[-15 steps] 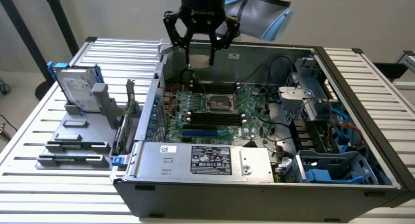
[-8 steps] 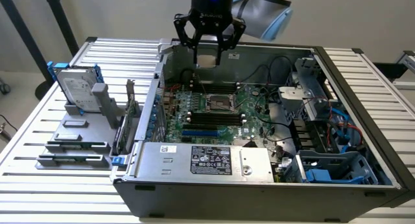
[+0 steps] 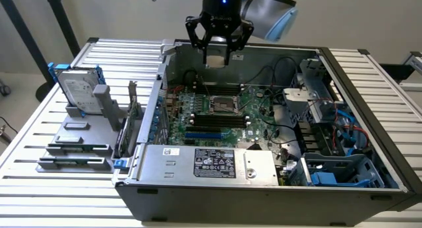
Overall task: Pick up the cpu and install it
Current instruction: 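Pick up the cpu and move it towards the insertion slot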
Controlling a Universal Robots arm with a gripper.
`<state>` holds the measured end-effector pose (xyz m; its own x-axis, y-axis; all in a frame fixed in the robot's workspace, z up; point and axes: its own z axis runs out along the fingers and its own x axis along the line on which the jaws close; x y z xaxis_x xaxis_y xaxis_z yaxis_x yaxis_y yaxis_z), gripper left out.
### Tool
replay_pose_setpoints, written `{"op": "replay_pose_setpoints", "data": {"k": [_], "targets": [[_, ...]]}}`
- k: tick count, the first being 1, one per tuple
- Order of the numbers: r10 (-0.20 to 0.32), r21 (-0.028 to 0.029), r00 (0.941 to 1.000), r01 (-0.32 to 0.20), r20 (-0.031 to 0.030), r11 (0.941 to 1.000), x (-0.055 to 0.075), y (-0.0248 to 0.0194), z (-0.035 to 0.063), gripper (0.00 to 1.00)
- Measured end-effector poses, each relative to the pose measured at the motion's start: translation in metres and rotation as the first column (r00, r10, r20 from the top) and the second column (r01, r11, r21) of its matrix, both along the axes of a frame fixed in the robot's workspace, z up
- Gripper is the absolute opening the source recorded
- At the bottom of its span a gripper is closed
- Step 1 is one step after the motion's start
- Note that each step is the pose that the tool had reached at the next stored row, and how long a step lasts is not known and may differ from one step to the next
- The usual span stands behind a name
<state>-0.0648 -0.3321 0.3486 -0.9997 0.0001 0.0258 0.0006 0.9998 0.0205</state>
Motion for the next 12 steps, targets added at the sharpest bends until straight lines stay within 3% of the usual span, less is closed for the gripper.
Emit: {"op": "replay_pose_setpoints", "data": {"k": [5,12], "targets": [[0.000,-0.0001,1.0000,0.000,-0.0001,1.0000,0.014,0.0104,-0.0092,0.55],[0.008,0.0000,1.0000,-0.008,0.0000,1.0000,0.026,0.0154,-0.0219,0.55]]}}
